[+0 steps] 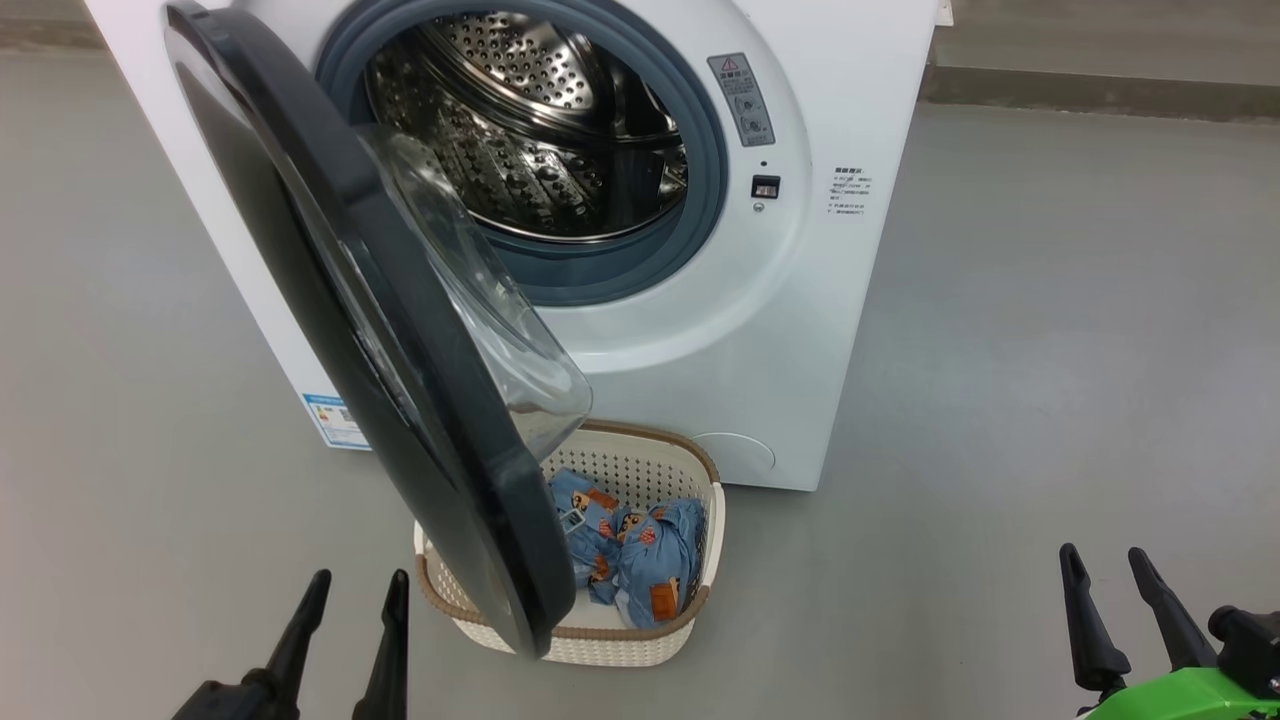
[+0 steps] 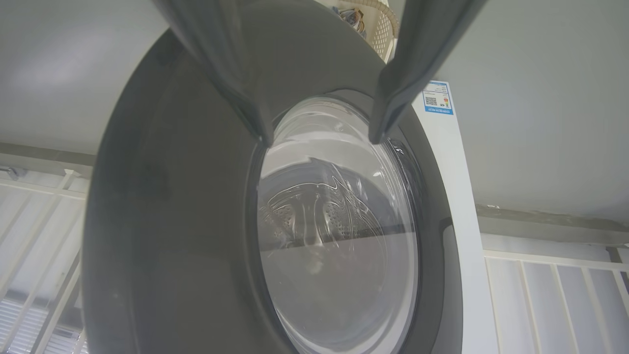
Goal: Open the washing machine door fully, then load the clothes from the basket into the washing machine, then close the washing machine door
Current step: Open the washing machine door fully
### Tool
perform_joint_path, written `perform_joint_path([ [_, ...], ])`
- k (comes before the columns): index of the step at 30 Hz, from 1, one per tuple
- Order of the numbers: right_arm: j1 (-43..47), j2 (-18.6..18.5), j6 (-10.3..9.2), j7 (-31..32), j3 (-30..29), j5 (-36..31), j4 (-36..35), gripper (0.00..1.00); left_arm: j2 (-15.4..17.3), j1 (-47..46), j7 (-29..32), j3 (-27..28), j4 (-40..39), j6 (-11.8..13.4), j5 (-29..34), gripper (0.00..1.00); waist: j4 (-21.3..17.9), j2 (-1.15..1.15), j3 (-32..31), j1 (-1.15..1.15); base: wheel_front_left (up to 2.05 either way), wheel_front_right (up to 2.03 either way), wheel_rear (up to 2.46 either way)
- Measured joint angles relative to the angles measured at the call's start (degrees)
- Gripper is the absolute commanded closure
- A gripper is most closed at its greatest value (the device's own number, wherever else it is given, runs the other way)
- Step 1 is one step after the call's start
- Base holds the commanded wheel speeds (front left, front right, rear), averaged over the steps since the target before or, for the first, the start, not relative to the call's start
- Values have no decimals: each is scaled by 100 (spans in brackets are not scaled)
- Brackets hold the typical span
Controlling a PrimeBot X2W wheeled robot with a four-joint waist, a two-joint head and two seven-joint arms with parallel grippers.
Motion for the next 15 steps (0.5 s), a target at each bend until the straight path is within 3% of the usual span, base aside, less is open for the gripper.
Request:
perform_joint_path([
  [9, 7, 66, 1, 0, -40, -87, 20, 0, 0, -1, 0, 51, 29, 0, 0, 0, -9, 0, -1, 0, 0, 0, 0],
  [10, 8, 71, 1, 0, -41, -88, 19, 0, 0, -1, 0, 62, 27, 0, 0, 67, -10, 0, -4, 0, 0, 0, 0],
  [11, 8, 77, 1, 0, -42, -88, 18, 0, -2, -1, 0, 89, 22, 0, 0, 86, -11, 0, -5, 0, 0, 0, 0],
  [12, 9, 81, 1, 0, -42, -88, 18, 0, -5, -1, 0, 133, -10, 0, 0, 100, -9, 0, -7, 0, 0, 0, 0],
  [15, 10, 96, 1, 0, -42, -88, 14, 0, -87, -8, 0, 315, -265, 0, -125, 100, 0, 0, -9, 0, 0, 0, 0],
])
